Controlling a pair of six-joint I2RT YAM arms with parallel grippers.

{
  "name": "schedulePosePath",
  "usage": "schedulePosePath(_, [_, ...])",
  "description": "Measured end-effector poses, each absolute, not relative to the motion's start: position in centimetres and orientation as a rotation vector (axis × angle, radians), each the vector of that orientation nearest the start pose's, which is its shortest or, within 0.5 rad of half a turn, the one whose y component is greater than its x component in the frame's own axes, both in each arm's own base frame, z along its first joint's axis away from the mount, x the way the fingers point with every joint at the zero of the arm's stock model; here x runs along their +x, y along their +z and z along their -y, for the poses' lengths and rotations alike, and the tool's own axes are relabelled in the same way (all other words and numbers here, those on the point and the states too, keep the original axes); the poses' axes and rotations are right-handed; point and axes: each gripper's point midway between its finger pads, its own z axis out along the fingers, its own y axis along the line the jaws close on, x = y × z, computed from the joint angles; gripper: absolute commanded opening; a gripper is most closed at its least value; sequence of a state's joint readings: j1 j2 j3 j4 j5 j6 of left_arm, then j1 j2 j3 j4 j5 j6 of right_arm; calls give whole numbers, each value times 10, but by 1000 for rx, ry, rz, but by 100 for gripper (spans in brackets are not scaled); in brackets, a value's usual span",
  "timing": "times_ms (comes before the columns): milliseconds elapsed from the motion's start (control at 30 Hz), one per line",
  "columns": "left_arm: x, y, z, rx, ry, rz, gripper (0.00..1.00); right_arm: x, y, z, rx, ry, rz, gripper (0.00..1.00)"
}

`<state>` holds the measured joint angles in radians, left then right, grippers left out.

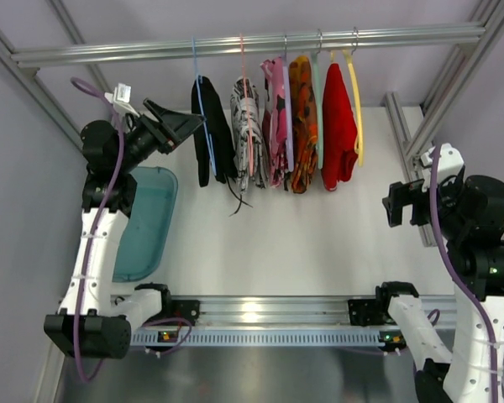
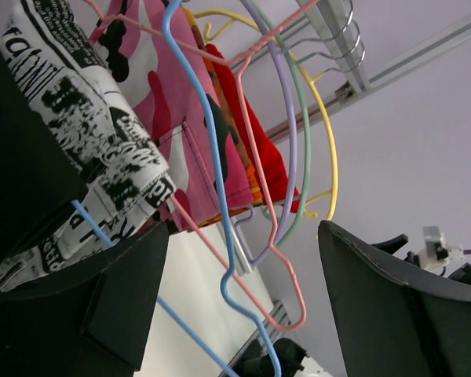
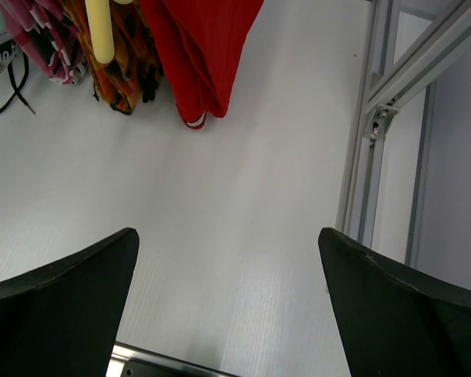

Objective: Remove the trousers from the hanger

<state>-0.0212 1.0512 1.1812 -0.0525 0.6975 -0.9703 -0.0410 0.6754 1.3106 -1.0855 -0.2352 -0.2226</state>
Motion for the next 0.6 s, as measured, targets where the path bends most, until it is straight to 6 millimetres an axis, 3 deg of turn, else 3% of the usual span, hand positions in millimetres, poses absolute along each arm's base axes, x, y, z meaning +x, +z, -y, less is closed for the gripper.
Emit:
schedulePosePath(167, [331,434,154,-184,-1382,-1587,75,185,325,-25,-330,75,-1999,100])
schedulePosePath(433, [348,439,179,-199,-1531,-1532,54,191,322,-24,-331,80,-2025,99])
schedulePosePath(533, [351,438,185,-227,-1586,-1526,31,193,325,-24,-331,80,-2018,100])
schedulePosePath(567, [351,436,186,-244,-1602,-1526,14,192,325,-25,-331,80,-2017,99])
schedulePosePath(600, [351,435,186,-259,-1617,-1525,11,192,326,-25,-332,81,-2016,99])
